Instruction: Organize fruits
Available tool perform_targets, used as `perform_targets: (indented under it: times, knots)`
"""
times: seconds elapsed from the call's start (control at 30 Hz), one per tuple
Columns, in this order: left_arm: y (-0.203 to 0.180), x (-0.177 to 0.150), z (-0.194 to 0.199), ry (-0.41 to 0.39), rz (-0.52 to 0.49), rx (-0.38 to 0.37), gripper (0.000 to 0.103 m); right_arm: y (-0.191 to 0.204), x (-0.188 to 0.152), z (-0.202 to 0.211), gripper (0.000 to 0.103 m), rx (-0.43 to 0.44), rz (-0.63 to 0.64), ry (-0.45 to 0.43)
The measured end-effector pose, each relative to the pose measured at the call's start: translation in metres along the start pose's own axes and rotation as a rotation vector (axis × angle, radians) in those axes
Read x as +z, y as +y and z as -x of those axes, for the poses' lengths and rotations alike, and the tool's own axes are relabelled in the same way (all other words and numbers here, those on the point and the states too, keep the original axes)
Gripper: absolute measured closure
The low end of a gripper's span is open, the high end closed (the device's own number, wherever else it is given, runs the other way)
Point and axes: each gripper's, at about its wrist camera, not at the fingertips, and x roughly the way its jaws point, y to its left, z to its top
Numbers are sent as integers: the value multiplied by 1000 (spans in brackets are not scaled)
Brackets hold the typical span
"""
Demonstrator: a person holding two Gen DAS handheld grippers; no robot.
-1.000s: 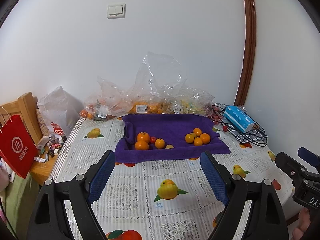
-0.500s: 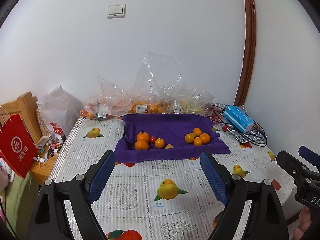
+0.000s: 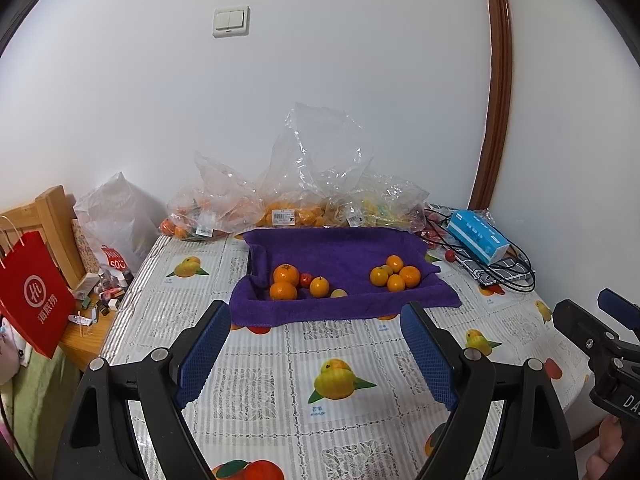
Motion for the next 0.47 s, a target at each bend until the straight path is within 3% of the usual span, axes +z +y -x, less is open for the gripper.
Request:
perform_targets:
  times: [0.47]
  knots:
    - [4, 7, -2, 2, 1, 1, 16, -1, 4, -7, 6, 0, 8, 6]
